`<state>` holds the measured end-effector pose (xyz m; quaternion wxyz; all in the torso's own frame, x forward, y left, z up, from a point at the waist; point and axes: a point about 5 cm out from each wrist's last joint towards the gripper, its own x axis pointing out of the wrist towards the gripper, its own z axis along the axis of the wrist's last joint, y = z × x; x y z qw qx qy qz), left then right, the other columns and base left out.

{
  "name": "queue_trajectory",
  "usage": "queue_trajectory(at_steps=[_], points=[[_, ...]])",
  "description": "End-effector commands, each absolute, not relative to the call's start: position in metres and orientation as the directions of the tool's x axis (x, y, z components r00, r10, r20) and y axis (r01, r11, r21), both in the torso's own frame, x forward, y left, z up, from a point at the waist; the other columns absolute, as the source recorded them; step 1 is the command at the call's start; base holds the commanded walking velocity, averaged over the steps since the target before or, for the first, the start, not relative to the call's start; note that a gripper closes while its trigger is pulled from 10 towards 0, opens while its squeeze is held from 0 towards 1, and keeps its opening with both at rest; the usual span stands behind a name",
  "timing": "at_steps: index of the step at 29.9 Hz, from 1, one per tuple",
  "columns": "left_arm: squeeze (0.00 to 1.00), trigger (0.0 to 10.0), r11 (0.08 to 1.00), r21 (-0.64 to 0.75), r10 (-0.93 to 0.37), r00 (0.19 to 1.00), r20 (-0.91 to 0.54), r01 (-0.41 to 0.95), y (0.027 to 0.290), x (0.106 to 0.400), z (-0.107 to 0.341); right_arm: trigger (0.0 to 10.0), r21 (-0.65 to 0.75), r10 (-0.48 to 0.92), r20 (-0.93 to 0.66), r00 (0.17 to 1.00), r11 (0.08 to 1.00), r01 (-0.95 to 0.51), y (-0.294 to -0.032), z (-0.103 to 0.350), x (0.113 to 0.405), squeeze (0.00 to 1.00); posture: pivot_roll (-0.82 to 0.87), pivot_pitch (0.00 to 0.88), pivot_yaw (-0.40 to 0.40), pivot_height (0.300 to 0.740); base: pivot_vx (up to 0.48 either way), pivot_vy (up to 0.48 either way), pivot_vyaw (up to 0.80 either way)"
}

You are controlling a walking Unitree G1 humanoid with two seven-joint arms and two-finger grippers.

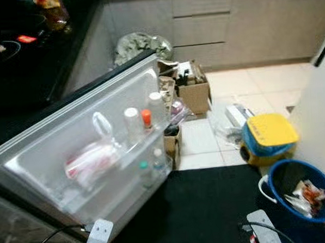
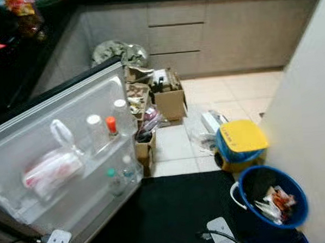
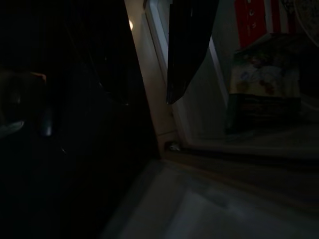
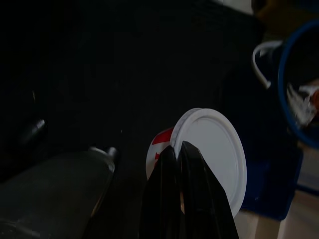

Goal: Restocking fridge

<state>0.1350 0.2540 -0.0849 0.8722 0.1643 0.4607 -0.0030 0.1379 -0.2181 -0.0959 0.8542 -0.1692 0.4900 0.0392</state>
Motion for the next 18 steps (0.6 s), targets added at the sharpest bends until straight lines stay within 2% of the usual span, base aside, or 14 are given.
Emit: queue_trajectory(at_steps=[1,18], points=[[0.29,10.0,0.948,0.278,0.146,0.563,-0.814,0.155,0.254,0.1316,-0.0864,10.0,-0.254,-0.102,-0.852,0.513,0.938,-0.236,-0.2179,-0.0965,0.1363,0.0,0.0,0.0,-0.029,0.74,0.0,0.0,0.8],[0.29,10.0,0.947,0.279,0.145,0.56,-0.816,0.16,0.2544,0.1313,-0.0864,10.0,-0.256,-0.101,-0.854,0.51,0.935,-0.244,-0.2179,-0.0968,0.1357,0.0,0.0,0.0,-0.029,0.74,0.0,0.0,0.8]])
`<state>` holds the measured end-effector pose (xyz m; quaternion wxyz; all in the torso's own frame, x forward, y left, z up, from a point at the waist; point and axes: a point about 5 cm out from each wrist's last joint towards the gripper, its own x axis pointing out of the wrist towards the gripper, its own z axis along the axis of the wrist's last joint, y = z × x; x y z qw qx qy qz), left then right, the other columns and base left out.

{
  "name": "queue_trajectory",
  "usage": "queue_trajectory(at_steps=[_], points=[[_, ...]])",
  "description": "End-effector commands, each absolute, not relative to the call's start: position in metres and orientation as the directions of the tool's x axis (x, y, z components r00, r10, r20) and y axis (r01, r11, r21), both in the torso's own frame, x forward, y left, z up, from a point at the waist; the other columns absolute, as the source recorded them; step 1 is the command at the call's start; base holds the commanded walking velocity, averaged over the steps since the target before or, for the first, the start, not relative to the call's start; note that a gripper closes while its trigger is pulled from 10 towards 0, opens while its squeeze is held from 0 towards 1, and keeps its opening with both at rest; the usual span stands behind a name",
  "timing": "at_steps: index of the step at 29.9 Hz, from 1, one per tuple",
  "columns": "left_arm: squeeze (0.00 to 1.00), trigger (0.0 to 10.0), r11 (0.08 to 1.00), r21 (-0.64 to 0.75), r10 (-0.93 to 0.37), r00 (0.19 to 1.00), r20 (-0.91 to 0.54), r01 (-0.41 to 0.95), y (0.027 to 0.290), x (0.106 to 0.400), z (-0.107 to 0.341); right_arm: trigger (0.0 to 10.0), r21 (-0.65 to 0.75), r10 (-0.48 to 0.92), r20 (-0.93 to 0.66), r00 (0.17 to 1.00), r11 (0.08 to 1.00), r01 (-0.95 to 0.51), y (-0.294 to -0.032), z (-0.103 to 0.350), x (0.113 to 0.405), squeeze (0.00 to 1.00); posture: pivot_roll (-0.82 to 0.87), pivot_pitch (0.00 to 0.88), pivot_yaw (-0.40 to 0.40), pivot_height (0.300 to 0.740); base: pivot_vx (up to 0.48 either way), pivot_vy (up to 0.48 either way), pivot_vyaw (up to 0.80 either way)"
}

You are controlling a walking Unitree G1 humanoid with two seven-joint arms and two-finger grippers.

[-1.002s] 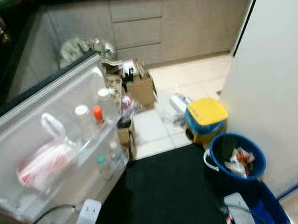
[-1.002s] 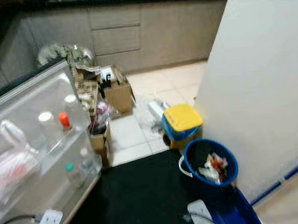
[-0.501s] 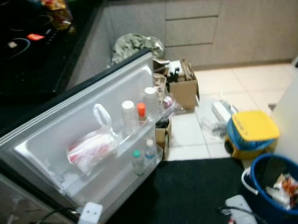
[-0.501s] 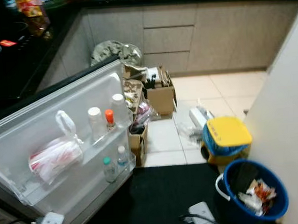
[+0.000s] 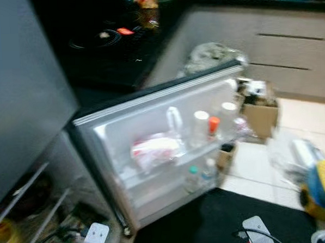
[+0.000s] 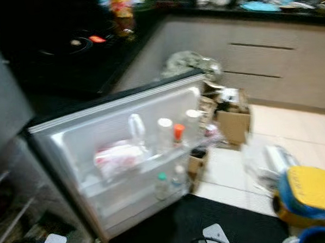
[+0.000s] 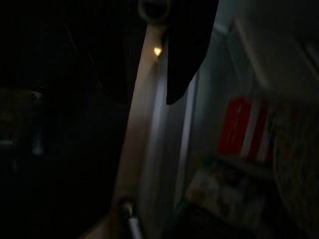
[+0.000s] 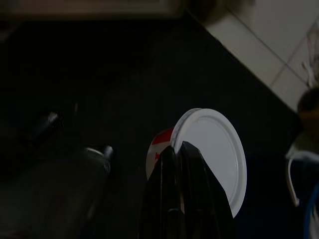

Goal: Restocking fridge

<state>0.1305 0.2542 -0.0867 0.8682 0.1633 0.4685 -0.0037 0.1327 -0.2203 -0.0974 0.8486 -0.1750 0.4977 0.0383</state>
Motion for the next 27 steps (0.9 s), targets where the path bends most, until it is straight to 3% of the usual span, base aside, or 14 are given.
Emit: queue_trajectory(at_steps=[1,27], points=[[0.29,10.0,0.947,0.278,0.145,0.56,-0.815,0.16,0.2544,0.1312,-0.0864,10.0,-0.257,-0.101,-0.854,0.51,0.935,-0.244,-0.218,-0.0967,0.1358,0.0,0.0,0.0,-0.029,0.74,0.0,0.0,0.8],[0.29,10.0,0.947,0.279,0.148,0.555,-0.819,0.16,0.255,0.13,-0.0868,10.0,-0.257,-0.102,-0.857,0.506,0.934,-0.247,-0.2187,-0.0969,0.135,0.0,0.0,0.0,-0.029,0.74,0.0,0.0,0.8]])
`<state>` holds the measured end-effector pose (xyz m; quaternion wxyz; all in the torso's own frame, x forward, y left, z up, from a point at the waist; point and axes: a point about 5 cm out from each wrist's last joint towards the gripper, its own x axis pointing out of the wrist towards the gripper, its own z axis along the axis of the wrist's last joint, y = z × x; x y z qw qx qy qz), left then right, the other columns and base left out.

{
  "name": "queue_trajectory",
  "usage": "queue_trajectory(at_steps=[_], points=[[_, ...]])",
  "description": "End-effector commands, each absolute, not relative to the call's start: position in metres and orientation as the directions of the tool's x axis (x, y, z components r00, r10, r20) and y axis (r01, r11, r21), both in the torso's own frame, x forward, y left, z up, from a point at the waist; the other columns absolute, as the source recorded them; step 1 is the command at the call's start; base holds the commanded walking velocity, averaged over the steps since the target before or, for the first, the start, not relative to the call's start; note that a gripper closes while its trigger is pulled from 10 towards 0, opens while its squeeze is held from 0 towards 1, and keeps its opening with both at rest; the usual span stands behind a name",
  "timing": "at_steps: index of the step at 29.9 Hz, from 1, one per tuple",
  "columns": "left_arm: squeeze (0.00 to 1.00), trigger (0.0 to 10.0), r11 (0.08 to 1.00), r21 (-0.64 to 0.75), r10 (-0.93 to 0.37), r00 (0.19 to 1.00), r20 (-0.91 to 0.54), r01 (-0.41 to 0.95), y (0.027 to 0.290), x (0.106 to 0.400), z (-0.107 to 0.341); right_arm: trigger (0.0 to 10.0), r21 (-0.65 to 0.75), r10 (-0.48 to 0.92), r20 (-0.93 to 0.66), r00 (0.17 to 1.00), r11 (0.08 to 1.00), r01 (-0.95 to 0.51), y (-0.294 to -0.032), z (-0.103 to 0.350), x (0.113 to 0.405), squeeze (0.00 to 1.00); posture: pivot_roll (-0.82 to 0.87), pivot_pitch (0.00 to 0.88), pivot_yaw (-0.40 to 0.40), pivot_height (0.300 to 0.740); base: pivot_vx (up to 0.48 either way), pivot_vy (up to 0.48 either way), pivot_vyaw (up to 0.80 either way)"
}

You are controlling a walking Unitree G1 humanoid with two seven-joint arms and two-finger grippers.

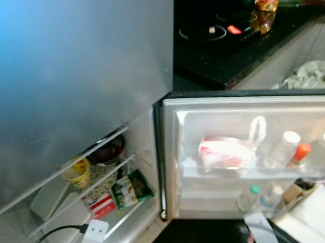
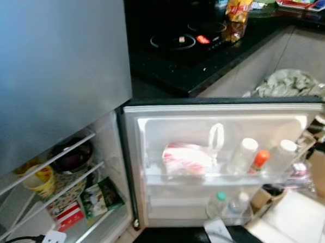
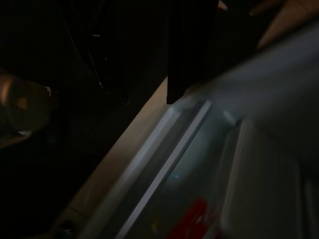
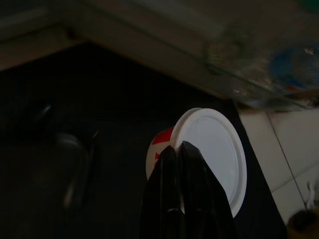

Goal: Restocking fridge

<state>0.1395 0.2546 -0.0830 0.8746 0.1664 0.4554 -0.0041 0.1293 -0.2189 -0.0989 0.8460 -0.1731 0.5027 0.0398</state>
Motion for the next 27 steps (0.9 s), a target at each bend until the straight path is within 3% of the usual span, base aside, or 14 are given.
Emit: queue_trajectory(at_steps=[1,27], points=[[0.29,10.0,0.947,0.278,0.147,0.554,-0.819,0.159,0.2551,0.1299,-0.0869,10.0,-0.257,-0.102,-0.857,0.505,0.934,-0.247,-0.2185,-0.097,0.1348,0.0,0.0,0.0,-0.029,0.74,0.0,0.0,0.8],[0.29,10.0,0.949,0.272,0.144,0.547,-0.824,0.16,0.2552,0.13,-0.087,10.0,-0.255,-0.101,-0.858,0.504,0.935,-0.247,-0.2178,-0.0974,0.1339,0.0,0.0,0.0,-0.032,0.74,0.0,0.0,0.8]])
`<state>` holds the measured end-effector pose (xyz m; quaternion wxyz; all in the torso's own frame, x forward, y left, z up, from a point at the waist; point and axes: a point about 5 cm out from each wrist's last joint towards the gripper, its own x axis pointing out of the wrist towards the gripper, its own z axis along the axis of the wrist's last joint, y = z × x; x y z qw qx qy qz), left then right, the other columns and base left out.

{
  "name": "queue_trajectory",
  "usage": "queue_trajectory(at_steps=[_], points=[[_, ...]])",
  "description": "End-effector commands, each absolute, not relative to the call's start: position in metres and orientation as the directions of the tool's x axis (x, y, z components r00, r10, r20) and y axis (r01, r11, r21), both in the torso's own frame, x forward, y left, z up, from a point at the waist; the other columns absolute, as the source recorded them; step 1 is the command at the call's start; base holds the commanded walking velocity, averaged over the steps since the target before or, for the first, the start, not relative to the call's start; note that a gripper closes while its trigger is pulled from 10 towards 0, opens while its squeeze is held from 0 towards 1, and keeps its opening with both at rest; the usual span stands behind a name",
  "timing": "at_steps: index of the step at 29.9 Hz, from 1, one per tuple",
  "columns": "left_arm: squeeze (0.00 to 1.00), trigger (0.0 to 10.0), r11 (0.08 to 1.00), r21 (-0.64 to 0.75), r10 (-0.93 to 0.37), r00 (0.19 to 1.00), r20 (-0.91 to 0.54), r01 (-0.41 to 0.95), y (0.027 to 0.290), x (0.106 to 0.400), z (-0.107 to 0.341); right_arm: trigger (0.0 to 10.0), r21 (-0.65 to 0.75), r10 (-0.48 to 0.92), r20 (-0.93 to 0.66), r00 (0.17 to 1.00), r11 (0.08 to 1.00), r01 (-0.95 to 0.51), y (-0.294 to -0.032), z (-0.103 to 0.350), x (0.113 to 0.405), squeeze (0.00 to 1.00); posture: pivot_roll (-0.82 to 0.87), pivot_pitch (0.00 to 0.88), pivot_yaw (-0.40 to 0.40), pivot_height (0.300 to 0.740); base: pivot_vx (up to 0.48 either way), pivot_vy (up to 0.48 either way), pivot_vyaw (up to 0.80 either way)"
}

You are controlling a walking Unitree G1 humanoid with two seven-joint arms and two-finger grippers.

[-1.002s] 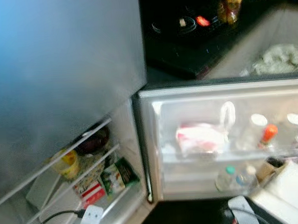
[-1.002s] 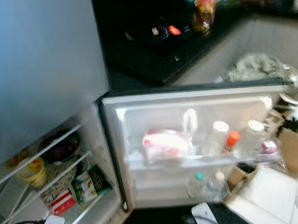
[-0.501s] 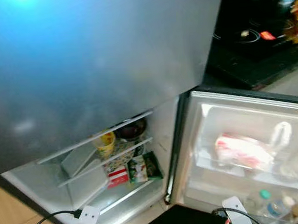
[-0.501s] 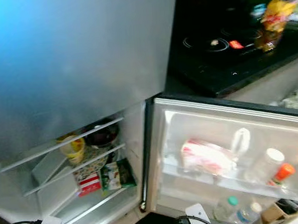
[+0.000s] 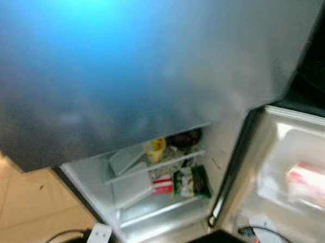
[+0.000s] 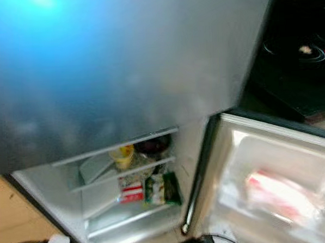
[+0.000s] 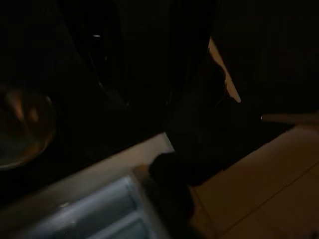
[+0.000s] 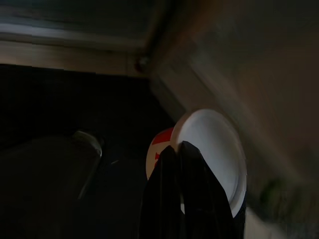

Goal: Restocking fridge

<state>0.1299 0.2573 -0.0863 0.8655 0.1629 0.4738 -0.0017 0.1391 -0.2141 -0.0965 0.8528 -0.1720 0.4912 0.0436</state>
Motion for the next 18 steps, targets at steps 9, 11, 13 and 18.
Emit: queue_trajectory(at_steps=[9,11,13,18], points=[[0.29,10.0,0.949,0.273,0.144,0.546,-0.825,0.161,0.2557,0.1304,-0.0868,10.0,-0.255,-0.101,-0.858,0.504,0.935,-0.246,-0.2171,-0.0977,0.1337,0.0,0.0,0.0,-0.031,0.74,0.0,0.0,0.8],[0.29,10.0,0.949,0.273,0.144,0.546,-0.825,0.161,0.2557,0.1303,-0.0868,10.0,-0.255,-0.101,-0.858,0.504,0.935,-0.245,-0.2171,-0.0977,0.1337,0.0,0.0,0.0,-0.031,0.74,0.0,0.0,0.8],[0.29,10.0,0.949,0.273,0.144,0.546,-0.825,0.161,0.2557,0.1303,-0.0868,10.0,-0.255,-0.101,-0.858,0.503,0.935,-0.246,-0.217,-0.0977,0.1336,0.0,0.0,0.0,-0.031,0.74,0.0,0.0,0.8],[0.29,10.0,0.948,0.273,0.144,0.546,-0.825,0.162,0.2557,0.1304,-0.0868,10.0,-0.254,-0.101,-0.858,0.504,0.936,-0.245,-0.2167,-0.0978,0.1335,0.0,0.0,0.0,-0.031,0.74,0.0,0.0,0.8]])
